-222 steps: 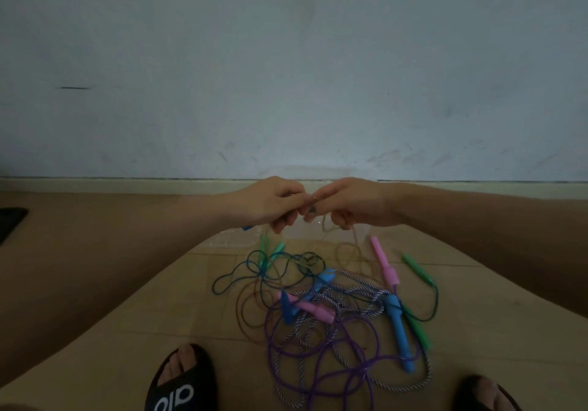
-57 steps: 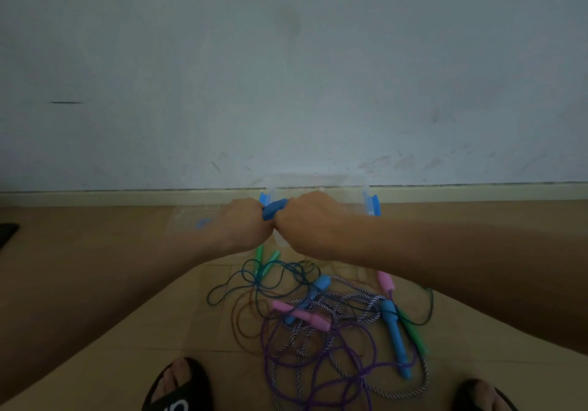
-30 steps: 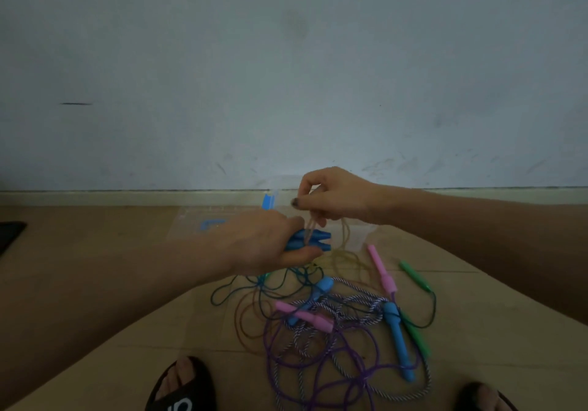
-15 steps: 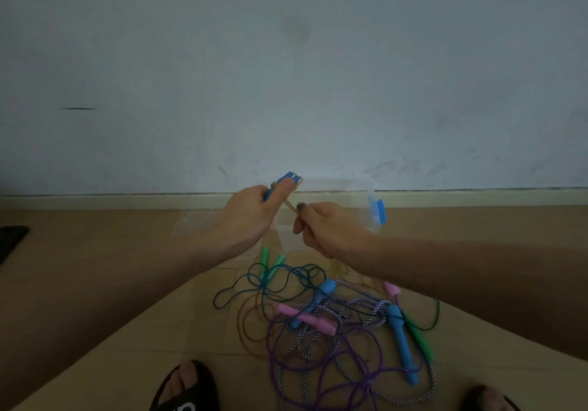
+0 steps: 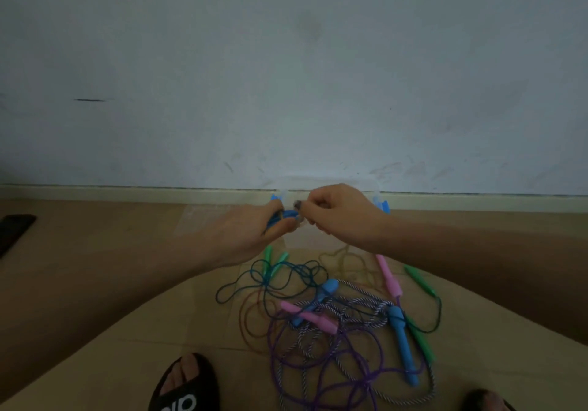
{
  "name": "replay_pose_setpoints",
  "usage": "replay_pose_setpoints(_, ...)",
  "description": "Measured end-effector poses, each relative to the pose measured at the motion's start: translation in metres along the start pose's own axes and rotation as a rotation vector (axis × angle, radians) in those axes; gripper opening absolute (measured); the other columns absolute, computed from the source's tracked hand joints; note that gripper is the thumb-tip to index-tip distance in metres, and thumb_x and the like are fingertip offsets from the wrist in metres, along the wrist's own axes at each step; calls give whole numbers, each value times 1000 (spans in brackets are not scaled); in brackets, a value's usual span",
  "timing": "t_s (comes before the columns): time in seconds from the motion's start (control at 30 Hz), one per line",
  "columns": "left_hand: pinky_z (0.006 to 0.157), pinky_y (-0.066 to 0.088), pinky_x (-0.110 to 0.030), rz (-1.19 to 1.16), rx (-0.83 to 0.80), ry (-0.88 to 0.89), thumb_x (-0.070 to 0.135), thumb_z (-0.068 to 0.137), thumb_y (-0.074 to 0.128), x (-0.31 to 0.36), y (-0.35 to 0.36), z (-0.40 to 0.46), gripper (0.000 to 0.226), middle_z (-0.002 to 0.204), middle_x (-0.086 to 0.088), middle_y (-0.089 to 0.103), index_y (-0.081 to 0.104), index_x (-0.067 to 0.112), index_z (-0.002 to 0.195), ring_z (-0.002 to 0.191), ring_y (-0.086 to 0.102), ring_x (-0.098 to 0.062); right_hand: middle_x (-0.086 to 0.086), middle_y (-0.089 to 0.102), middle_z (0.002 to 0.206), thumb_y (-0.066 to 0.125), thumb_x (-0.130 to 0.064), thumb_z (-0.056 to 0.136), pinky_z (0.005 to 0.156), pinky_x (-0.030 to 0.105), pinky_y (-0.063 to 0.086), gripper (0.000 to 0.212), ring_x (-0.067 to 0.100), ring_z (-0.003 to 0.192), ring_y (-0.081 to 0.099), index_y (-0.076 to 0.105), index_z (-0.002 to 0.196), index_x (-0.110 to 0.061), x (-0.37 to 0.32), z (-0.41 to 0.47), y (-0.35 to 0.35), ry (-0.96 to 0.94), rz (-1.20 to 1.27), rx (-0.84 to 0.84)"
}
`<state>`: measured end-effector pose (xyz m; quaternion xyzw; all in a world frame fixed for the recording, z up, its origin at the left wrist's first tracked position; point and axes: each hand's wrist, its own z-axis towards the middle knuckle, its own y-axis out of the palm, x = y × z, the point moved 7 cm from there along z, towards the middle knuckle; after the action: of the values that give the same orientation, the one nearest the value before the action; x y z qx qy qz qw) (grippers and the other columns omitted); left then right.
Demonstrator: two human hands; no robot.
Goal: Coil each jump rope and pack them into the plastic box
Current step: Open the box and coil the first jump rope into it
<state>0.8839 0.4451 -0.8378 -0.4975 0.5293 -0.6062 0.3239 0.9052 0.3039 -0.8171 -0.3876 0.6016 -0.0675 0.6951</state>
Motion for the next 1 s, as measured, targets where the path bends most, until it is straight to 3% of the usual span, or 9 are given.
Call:
replay_pose_setpoints(0.17, 66, 43, -36, -28, -46, 126, 71, 91, 24, 6, 3, -5, 61, 81, -3, 61, 49, 19, 112, 68, 55, -17, 5, 51, 60, 53, -40, 96, 56, 32, 38, 42, 16, 54, 43, 59, 69, -9, 1, 3, 6, 28, 45, -72)
replay_pose_setpoints(0.37, 68, 37, -25, 93, -85, 248, 55, 96, 42, 21, 0, -10, 43, 103, -1, 66, 43, 26, 128, 83, 59, -16, -8, 45, 53, 59, -42, 93, 49, 20, 34, 40, 5, 48, 39, 52, 59, -23, -12, 3, 6, -63, -72, -93)
replay_pose_setpoints(0.47, 63, 34, -23, 85, -70, 303, 61, 94, 38, 37, -3, -12, 47, 98, 0, 65, 44, 27, 125, 75, 56, -13, -10, 41, 49, 60, -42, 93, 45, 15, 29, 43, 3, 45, 35, 49, 56, -23, -13, 8, -1, -103, -59, -36)
replay_pose_setpoints(0.53, 54, 31, -20, 95, -29, 291, 61, 94, 37, 46, -12, -12, 46, 92, 0, 65, 44, 27, 123, 68, 53, -13, -9, 39, 50, 55, -43, 95, 46, 18, 30, 47, 4, 45, 34, 46, 56, -20, -10, 11, -4, -122, -37, -9)
replay_pose_setpoints(0.6, 55, 36, -17, 143, 20, 279, 61, 93, 39, 51, -22, -12, 44, 88, 3, 63, 45, 27, 120, 65, 48, -11, -5, 41, 51, 51, -44, 97, 48, 21, 32, 49, 6, 46, 36, 46, 56, -19, -6, 13, -3, -108, 14, -29)
replay_pose_setpoints(0.73, 55, 37, -15, 28, 74, 323, 70, 87, 38, 56, -30, -16, 53, 71, 10, 55, 45, 36, 127, 58, 47, -9, -1, 45, 53, 48, -38, 100, 47, 22, 35, 44, 11, 47, 38, 50, 62, -17, 10, 9, 10, 58, 263, -268)
replay_pose_setpoints(0.8, 54, 36, -16, -105, 79, 318, 71, 85, 37, 60, -32, -18, 43, 65, 14, 51, 44, 46, 118, 57, 51, -6, -2, 40, 52, 48, -30, 101, 45, 19, 32, 40, 9, 45, 33, 48, 64, -14, 14, 5, 11, 77, 373, -346)
replay_pose_setpoints(0.93, 56, 38, -18, -311, 160, 174, 61, 82, 56, 59, -39, -14, 38, 73, 8, 60, 57, 30, 104, 64, 55, -8, -1, 36, 49, 46, -4, 96, 44, 21, 27, 35, 10, 43, 28, 43, 63, -13, 20, 1, 13, 138, 353, -236)
replay_pose_setpoints(1.0, 55, 39, -15, -352, 196, 77, 51, 80, 69, 53, -39, -10, 34, 71, 9, 59, 59, 25, 99, 60, 54, -5, -2, 39, 44, 41, -10, 98, 44, 23, 26, 38, 10, 38, 30, 43, 60, -13, 27, -3, 20, 221, 309, -134)
